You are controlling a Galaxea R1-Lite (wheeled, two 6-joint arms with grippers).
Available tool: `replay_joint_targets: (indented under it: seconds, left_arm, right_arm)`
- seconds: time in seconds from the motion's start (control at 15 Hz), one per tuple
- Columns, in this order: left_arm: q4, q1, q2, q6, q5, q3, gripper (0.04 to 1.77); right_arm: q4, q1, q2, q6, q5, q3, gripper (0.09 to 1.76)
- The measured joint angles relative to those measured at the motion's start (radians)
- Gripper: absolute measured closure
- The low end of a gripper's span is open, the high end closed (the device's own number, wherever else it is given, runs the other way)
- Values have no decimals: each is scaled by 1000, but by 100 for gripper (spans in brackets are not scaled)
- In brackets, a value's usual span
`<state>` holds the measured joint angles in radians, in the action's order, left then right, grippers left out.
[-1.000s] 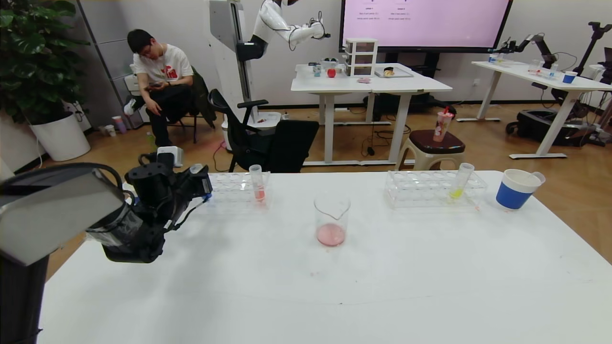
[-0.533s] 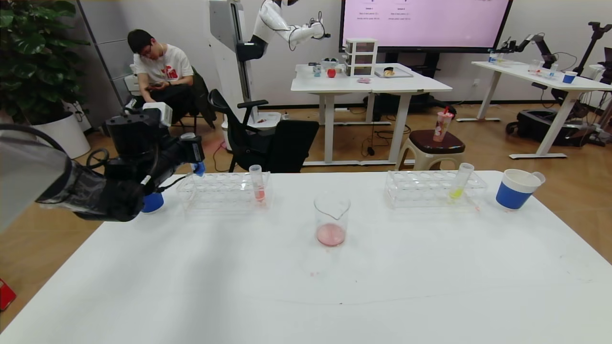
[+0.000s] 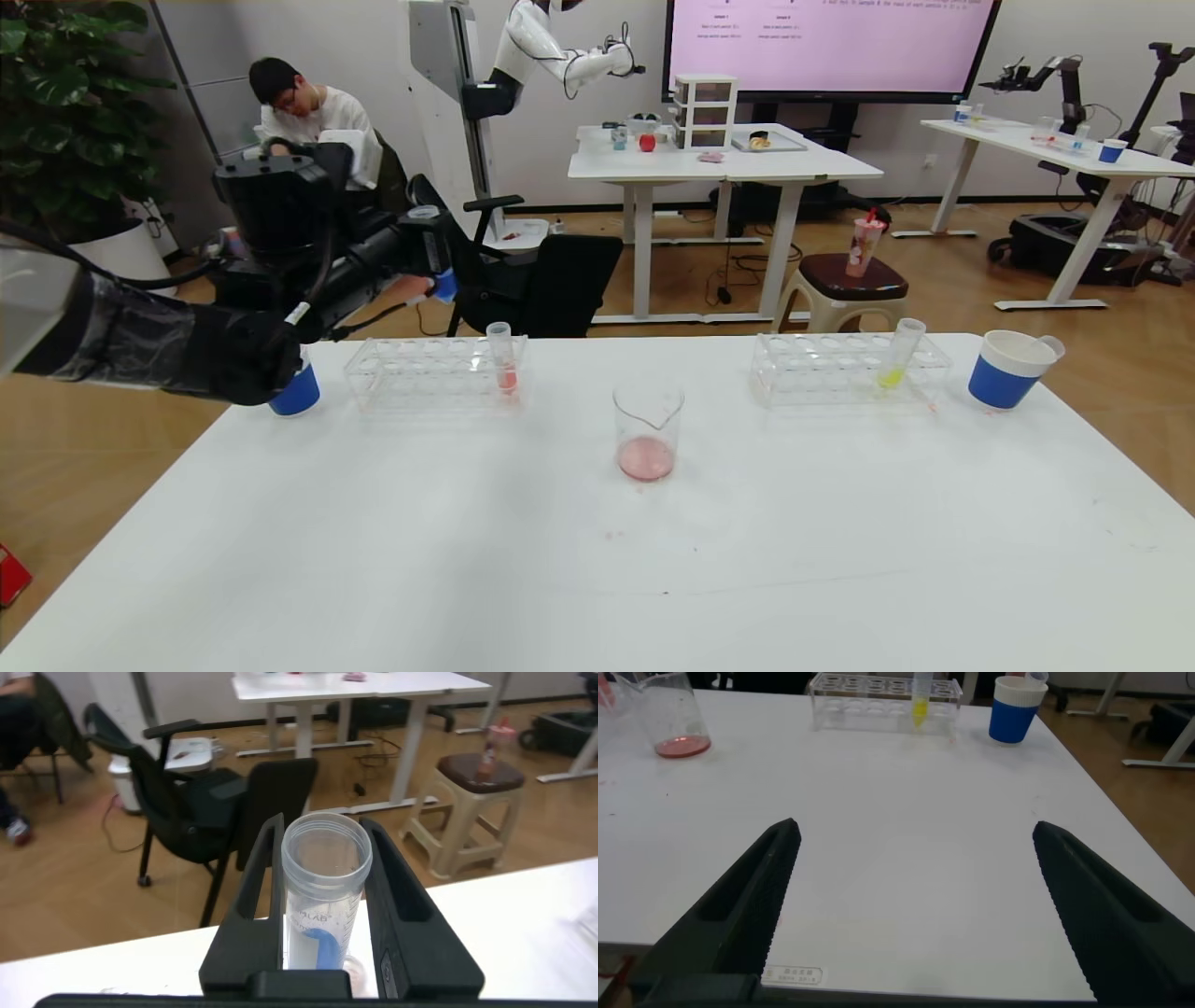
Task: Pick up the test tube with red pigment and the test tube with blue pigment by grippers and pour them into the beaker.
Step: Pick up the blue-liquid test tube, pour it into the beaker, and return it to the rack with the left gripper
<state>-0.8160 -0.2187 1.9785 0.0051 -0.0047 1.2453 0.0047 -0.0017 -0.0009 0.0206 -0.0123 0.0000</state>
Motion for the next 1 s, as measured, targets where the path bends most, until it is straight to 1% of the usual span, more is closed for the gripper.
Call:
replay_joint_targets:
  seconds: [0.13,0.27,0.33,0.47,0.53,0.67,0.73,0.87,1.0]
  left_arm:
    - [-1,-80,2,67,-26,6,129]
    - [-14,-151,22,128,-79,20,129]
    - [-37,-180,35,161,-107,27,129]
    - [-134,-229,73,254,-148,34,129]
    - [-184,-246,96,311,-170,35,129]
    - [-263,-266,143,441,-249,29,128]
    - [-284,-270,164,505,-296,26,129]
    - [-300,-273,196,608,-368,25,128]
    - [-326,-277,226,689,-413,27,128]
  right_arm:
    - [0,0,0,0,0,0,11]
    - [0,0,0,0,0,0,11]
    - [0,0,0,0,0,0,11]
    - [0,0,0,0,0,0,11]
    - [0,0,0,0,0,0,11]
    - [0,0,0,0,0,0,11]
    - [0,0,0,0,0,0,11]
    - [0,0,0,0,0,0,11]
    - [0,0,0,0,0,0,11]
